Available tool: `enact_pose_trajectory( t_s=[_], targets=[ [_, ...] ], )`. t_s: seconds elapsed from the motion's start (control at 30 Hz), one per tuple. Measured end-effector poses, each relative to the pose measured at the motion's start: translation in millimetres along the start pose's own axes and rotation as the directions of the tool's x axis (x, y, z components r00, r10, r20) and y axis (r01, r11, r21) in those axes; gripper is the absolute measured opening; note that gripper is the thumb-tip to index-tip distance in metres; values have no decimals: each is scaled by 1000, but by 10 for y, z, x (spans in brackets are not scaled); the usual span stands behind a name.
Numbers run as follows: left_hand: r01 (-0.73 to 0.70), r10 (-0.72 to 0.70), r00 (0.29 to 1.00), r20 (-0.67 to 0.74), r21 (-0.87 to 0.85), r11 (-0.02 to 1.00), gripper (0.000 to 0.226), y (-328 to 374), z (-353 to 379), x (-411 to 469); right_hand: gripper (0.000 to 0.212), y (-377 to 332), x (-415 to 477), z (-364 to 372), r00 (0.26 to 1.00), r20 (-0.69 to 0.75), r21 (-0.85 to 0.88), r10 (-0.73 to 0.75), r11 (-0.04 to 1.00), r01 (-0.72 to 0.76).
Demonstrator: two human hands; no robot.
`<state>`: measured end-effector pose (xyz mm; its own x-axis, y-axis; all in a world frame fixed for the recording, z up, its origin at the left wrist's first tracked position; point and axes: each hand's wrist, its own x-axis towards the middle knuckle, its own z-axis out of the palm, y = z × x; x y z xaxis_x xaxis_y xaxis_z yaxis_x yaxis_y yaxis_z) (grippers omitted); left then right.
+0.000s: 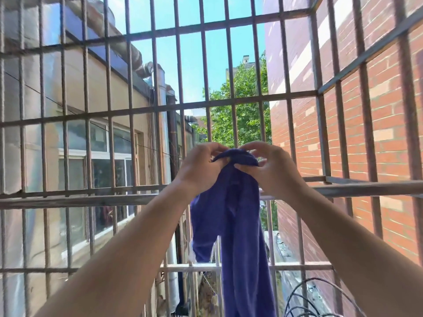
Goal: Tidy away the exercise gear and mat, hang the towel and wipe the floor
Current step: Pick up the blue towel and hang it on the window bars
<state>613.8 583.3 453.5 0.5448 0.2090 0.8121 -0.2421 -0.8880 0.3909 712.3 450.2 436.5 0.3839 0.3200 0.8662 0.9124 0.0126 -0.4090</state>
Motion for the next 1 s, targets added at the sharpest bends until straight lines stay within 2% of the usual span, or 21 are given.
enact_pose_trajectory(
  t_s=[0.1,0.17,0.27,0.33,0.47,0.6,0.67,0.8,0.87,0.93,1.0],
  targets=[
    [7,-9,1000,-29,-74,997,14,-86,2,-69,22,41,98,36,1000,14,52,17,998,-17],
    [61,-63,998,-12,-156,986,16,-169,-11,-143,20,68,164,51,1000,19,70,20,997,-22],
    [172,-128,980,155,-310,935,32,-321,-21,-259,19,129,241,48,999,15,98,32,995,-33],
    [174,-110,972,210,-317,932,34,-395,-24,-328,18,181,283,30,999,-11,107,38,994,-37],
    [69,-58,996,70,-180,981,23,-437,-68,-258,20,246,384,-27,996,-78,98,41,995,-33],
    [47,-44,999,19,-297,954,20,-351,-91,12,17,325,543,-96,988,-140,119,69,991,-52],
    [22,-20,1000,8,-239,971,21,-343,-53,167,16,402,629,-113,982,-151,155,116,984,-93],
    [39,-39,998,49,-12,999,25,-465,98,397,12,579,694,-79,966,-55,122,252,962,-244],
    [58,-66,993,101,80,995,26,-528,178,437,11,652,674,-62,948,24,13,319,948,-319],
    [85,-99,978,182,84,993,29,-597,250,448,13,689,641,-60,904,147,-152,401,913,-379],
    [111,-118,956,269,41,993,34,-660,297,444,16,699,601,-69,821,275,-224,501,863,-452]
  ],
)
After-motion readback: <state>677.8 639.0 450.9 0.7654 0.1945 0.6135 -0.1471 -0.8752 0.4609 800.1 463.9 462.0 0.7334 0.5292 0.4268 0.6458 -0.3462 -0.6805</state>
